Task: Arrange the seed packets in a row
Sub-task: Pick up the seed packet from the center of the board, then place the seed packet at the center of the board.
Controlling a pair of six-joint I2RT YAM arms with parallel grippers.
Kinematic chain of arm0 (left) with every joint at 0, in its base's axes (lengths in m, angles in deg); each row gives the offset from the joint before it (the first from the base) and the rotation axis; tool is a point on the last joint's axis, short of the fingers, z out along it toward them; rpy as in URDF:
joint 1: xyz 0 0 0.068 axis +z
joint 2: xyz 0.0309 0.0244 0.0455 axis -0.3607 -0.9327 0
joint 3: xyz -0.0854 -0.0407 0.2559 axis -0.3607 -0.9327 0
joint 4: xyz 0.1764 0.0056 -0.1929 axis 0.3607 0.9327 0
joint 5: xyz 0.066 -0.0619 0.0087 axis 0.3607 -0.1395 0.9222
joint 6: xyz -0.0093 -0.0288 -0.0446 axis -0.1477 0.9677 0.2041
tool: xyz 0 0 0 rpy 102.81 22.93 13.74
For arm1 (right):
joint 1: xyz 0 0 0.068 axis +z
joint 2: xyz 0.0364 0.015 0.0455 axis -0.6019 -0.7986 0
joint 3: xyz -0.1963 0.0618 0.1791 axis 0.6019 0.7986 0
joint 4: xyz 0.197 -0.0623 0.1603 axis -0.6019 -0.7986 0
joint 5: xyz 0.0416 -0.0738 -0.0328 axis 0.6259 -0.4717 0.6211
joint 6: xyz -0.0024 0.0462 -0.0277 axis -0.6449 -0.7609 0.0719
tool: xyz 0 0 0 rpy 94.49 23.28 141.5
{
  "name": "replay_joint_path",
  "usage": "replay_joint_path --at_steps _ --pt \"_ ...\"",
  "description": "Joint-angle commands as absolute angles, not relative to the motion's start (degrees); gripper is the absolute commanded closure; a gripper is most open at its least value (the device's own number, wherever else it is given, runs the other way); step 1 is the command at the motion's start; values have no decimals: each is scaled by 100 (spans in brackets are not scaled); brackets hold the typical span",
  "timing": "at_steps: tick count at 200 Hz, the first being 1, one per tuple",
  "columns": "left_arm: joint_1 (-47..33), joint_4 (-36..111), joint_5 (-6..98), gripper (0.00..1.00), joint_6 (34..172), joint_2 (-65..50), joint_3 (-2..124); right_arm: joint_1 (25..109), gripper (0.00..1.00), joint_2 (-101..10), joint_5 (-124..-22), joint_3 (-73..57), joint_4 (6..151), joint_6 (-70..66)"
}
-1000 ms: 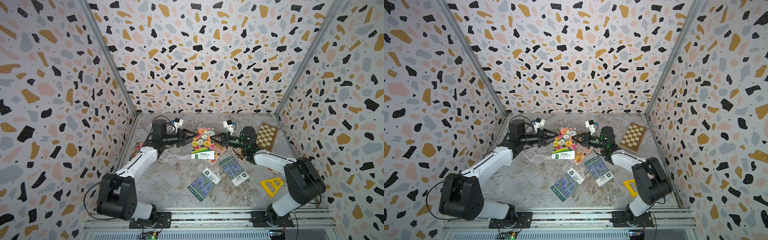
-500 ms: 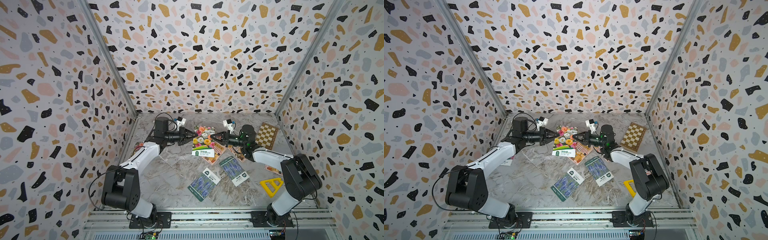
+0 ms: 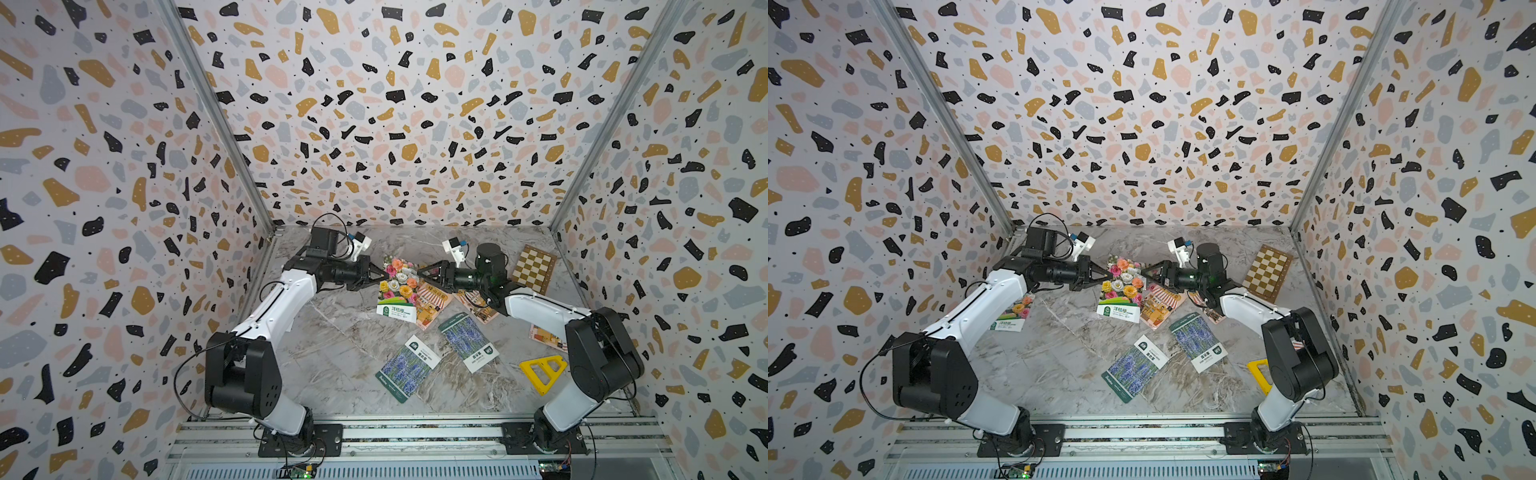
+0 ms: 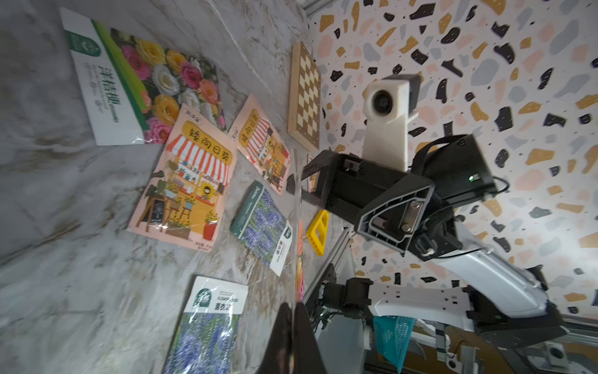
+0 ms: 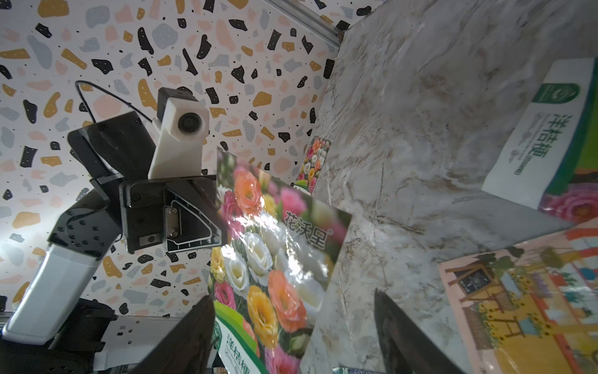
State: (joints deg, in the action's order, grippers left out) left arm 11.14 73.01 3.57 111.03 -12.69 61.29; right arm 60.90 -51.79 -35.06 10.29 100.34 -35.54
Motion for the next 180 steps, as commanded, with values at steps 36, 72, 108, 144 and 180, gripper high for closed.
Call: replay_joint_path --at_steps 36,72,108,144,180 --pt "2074 9761 2300 100 9145 -1710 6684 5350 13 -5113 -4074 1034 8901 -2285" --pt "2360 9737 3110 100 8629 -2195 6871 5171 13 -5174 -4250 1015 8758 -2218" --pt "2574 9504 3188 100 8142 -2853 7193 5083 13 -5207 -4062 1118 8978 -2446" --pt "2650 9309 3977 100 7727 -3159 7188 5054 13 -5233 -3880 1276 9290 -2696" --pt "2712 8583 5431 100 7788 -3374 6867 5030 13 -5376 -3611 1403 9723 -3107"
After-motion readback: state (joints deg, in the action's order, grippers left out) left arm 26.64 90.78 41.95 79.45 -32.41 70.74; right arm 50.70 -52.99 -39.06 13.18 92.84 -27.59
